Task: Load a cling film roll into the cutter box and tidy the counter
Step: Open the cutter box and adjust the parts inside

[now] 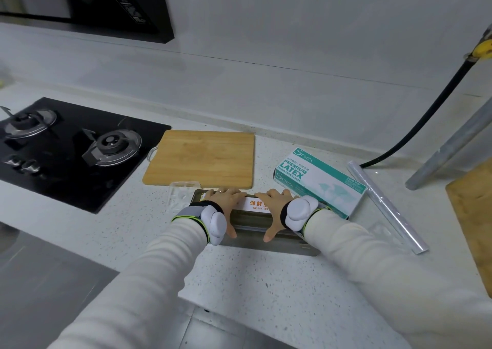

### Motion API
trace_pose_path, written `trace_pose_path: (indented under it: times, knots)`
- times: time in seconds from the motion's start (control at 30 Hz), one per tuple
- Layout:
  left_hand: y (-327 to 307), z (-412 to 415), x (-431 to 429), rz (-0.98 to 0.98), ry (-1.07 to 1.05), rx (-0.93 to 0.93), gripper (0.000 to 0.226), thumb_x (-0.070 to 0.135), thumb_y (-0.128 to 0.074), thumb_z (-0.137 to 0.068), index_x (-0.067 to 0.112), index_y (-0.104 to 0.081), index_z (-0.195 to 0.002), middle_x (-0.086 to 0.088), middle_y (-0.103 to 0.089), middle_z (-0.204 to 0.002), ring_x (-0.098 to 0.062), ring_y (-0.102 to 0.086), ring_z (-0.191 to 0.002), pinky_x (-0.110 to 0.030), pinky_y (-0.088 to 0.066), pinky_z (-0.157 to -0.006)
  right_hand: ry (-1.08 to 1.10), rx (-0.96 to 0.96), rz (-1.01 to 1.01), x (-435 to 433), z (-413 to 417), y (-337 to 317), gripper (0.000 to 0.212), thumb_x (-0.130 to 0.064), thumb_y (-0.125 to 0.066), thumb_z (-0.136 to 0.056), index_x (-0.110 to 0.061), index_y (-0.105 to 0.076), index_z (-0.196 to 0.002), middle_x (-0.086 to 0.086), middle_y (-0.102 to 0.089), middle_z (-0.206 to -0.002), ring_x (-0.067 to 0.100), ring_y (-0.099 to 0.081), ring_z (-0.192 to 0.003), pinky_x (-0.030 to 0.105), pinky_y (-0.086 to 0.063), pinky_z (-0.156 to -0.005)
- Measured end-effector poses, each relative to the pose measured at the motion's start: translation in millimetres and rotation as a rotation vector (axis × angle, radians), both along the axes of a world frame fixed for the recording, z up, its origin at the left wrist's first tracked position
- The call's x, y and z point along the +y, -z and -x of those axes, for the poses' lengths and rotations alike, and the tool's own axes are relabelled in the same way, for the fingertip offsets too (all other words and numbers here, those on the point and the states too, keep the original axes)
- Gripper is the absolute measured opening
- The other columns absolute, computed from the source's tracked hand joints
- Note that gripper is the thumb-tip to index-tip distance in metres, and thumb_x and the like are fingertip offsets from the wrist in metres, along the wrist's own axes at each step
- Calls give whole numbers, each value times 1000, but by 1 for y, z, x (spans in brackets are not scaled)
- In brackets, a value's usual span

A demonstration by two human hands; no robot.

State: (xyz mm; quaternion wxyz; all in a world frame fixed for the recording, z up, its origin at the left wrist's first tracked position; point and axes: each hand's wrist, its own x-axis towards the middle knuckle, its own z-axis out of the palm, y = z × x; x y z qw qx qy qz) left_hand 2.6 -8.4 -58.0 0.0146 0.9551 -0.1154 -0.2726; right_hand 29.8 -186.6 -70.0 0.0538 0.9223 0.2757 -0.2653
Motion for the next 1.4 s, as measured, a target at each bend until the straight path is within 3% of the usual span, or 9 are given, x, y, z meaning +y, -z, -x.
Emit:
trace_pose_path:
  times: [0.3,0.53,0.63,0.73,1.1,1.23,1.4]
  knots:
    - [0,2,-1,38,-60,-4,95,42,-79,-70,28,-25,-147,2,-25,-151,-24,-29,-139,-45,-16,-118,6,12,-36,-3,-1,3,110,-63,-75,-60,-25,-19,-147,8,-36,-143,35,-37,-128,46,-36,-102]
    - [-2,2,-1,55,-80,-7,85,41,-73,-77,28,-26,-147,2,-28,-149,-26,-33,-136,-44,-30,-111,22,34,-77,0,-6,4,97,-58,-71,-69,-24,-23,-146,9,-39,-142,33,-39,-128,44,-33,-105]
    - [-1,1,-2,47,-93,-12,86,42,-73,-76,26,-26,-147,1,-29,-150,-25,-32,-137,-46,-30,-112,30,46,-123,1,-9,3,88,-53,-70,-74,-22,-27,-144,10,-42,-140,30,-43,-128,41,-30,-107]
    - [0,2,-2,34,-97,-4,92,45,-75,-72,26,-25,-147,2,-27,-151,-24,-29,-138,-48,-26,-113,17,32,-112,3,-9,3,88,-56,-71,-71,-21,-31,-142,11,-46,-137,30,-47,-123,41,-35,-103]
    - [0,-1,-2,34,-115,-22,74,39,-68,-82,24,-31,-144,0,-33,-149,-25,-35,-136,-53,-23,-114,-2,-12,-74,6,-12,-3,83,-52,-70,-74,-22,-32,-141,12,-40,-135,30,-51,-116,38,-45,-92]
    - [0,5,4,53,-151,-25,81,47,-69,-78,26,-29,-145,4,-27,-152,-25,-25,-141,-54,-25,-112,7,-10,-36,6,-9,1,91,-58,-70,-70,-22,-29,-142,12,-40,-135,33,-50,-117,42,-45,-95]
    - [-4,17,11,-9,-166,-5,104,51,-77,-68,25,-17,-149,3,-12,-157,-26,-9,-146,-54,-17,-116,14,-21,-3,10,-7,2,101,-67,-69,-63,-24,-25,-143,12,-39,-136,34,-49,-118,45,-44,-96]
